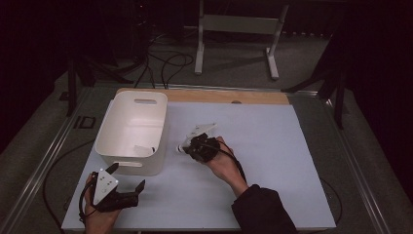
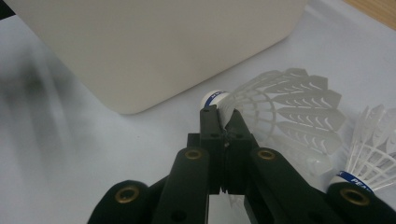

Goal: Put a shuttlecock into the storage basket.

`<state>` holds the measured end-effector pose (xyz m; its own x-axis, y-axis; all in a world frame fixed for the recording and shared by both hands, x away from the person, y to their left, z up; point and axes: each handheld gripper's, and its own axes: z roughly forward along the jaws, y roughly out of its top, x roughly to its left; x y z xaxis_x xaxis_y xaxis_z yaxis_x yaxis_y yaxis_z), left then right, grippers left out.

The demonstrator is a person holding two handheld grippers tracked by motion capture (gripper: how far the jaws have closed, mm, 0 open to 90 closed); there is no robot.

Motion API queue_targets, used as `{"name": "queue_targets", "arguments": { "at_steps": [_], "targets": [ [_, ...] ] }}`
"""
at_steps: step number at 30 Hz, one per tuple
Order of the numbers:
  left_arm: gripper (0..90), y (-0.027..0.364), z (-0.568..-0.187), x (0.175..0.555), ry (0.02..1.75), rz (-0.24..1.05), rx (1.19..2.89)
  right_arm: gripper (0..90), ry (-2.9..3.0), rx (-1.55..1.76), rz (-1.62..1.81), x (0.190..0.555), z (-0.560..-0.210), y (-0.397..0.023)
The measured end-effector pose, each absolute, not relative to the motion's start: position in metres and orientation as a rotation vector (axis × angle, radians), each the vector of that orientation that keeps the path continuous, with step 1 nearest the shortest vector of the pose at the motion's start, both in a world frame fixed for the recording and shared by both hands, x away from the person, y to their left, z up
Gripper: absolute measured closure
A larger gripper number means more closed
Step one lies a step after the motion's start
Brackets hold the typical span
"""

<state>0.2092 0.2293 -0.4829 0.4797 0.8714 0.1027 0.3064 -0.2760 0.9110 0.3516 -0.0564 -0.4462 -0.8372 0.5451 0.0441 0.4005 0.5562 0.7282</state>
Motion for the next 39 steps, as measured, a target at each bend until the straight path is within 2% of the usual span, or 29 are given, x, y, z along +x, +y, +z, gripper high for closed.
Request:
{"name": "queue_targets", "arguments": {
  "at_steps": [39],
  "targets": [
    [0.0, 0.229, -0.483, 0.209, 0.993, 0.781, 1.815, 89.4, 2.546, 0.849, 1.172, 0.353, -0.435, -0.061]
  ]
}}
